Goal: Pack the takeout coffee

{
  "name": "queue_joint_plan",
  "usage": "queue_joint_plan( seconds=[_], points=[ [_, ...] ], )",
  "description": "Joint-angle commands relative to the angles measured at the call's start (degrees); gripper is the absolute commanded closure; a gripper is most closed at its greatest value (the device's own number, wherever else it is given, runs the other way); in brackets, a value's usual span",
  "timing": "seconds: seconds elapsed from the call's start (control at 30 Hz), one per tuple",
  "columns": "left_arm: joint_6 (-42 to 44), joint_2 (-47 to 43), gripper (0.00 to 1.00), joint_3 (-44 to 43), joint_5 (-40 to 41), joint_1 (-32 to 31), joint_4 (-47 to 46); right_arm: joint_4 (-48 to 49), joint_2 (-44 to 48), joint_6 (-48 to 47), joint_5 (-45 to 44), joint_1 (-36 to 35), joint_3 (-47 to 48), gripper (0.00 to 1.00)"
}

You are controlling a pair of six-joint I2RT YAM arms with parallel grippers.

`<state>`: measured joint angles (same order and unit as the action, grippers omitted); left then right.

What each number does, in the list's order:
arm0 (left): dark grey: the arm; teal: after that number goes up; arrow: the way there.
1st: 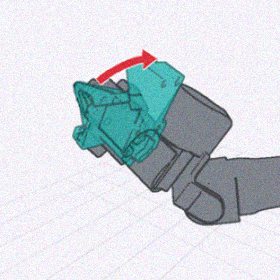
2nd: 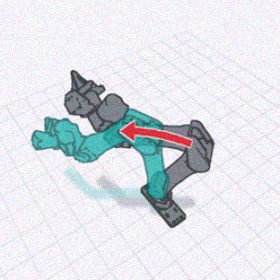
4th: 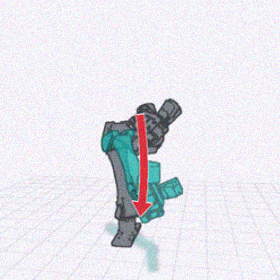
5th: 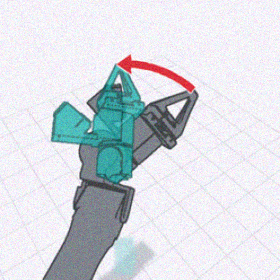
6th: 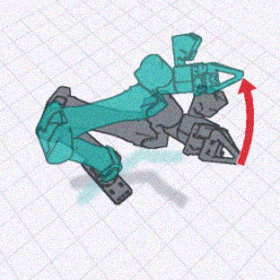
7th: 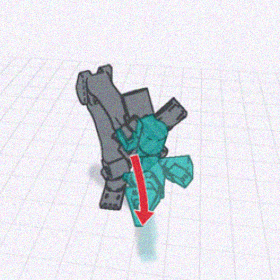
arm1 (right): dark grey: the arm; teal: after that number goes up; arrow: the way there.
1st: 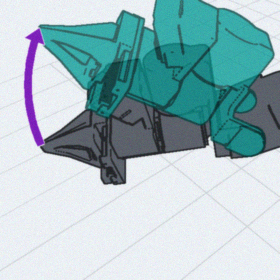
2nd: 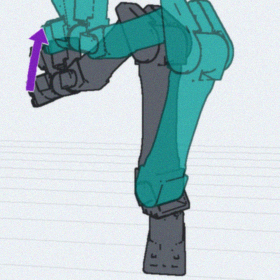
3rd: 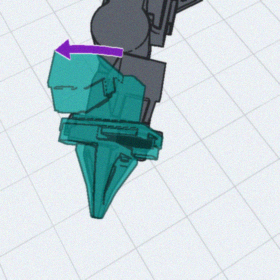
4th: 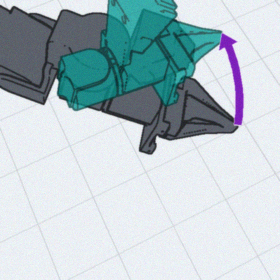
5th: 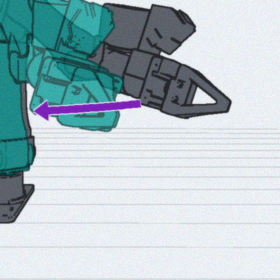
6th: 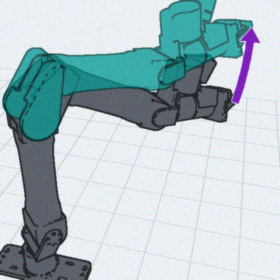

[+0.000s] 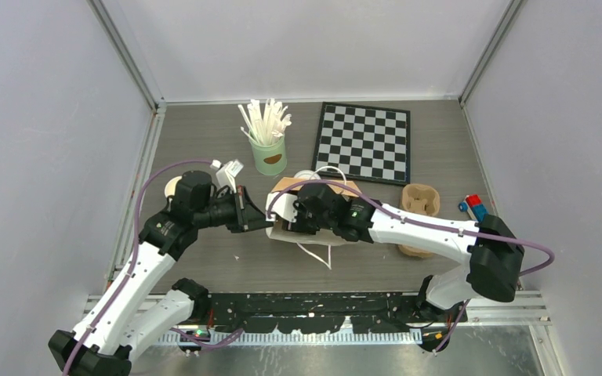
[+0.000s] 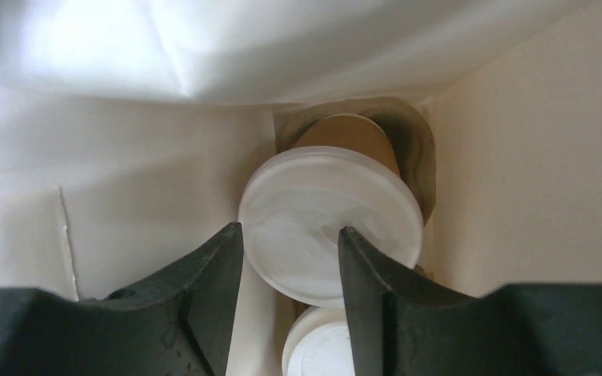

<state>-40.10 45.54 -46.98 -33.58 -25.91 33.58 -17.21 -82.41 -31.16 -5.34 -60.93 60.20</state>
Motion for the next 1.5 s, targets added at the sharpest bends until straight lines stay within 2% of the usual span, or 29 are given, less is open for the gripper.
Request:
queue_joint_plan(
  seconds=[0.0,0.1,0.13,0.33,0.7,0.9,1.1,1.47],
  points=[
    [0.17,0.29,1.0,-0.78,-1.65,-0.28,-2.42,5.67,-0.27,-0.34,1.14,0.31,1.16,0.39],
    [0.19,0.26,1.0,-0.91,-1.51,-0.28,-2.16,5.76,1.65,-1.24,1.13,0.52,-0.33,0.19],
    [0.35,0.23,1.0,-0.96,-1.5,-0.28,-2.01,6.1,2.55,-1.66,1.46,0.75,-1.28,0.16],
    [0.46,0.05,1.0,-0.92,-1.21,-0.28,-1.92,5.88,6.67,-4.06,4.54,2.82,-4.95,0.11],
    [0.28,0.82,1.0,-1.1,-1.64,-0.28,-2.55,3.22,4.79,-5.38,10.58,4.0,-3.8,0.09],
    [0.37,0.78,1.0,-1.01,-1.91,-0.28,-2.3,1.21,2.63,-8.07,12.19,4.21,-3.03,0.09],
    [0.55,0.57,1.0,-1.01,-2.12,-0.28,-1.77,3.29,-0.26,-9.87,11.77,4.92,-2.19,0.1],
    [0.98,1.57,1.0,-1.36,-2.68,-0.28,-1.56,4.72,-1.86,-9.71,14.06,5.73,0.72,0.33]
  ],
)
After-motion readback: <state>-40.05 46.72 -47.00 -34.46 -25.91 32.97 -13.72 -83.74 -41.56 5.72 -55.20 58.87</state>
